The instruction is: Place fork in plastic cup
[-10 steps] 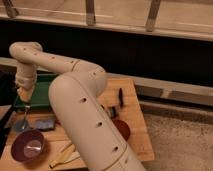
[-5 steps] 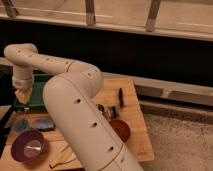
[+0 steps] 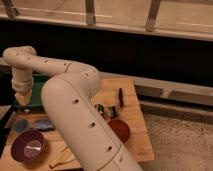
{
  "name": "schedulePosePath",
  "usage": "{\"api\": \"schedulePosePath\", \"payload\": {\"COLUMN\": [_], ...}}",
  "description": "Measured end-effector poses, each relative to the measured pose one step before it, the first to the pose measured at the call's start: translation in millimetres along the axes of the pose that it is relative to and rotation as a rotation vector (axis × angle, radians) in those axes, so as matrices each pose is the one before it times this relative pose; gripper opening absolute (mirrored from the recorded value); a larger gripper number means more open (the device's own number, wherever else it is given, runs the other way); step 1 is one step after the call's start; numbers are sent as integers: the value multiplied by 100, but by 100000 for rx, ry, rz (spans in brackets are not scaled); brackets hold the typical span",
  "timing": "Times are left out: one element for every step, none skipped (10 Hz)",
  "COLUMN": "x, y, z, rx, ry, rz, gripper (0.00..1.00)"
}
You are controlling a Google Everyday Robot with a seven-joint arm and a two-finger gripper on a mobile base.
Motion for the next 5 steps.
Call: {"api": "schedulePosePath", "payload": {"x": [-21,-76,2,103,114], "y": [45,87,-30,-87,-142], "z": [291,340,302,218,172], "rx": [-232,-416,-547,-674,-806], "ry": [772,755,517,309,58], "rz": [-45,-88,252,440,559], "gripper": [0,0,0,0,0]}}
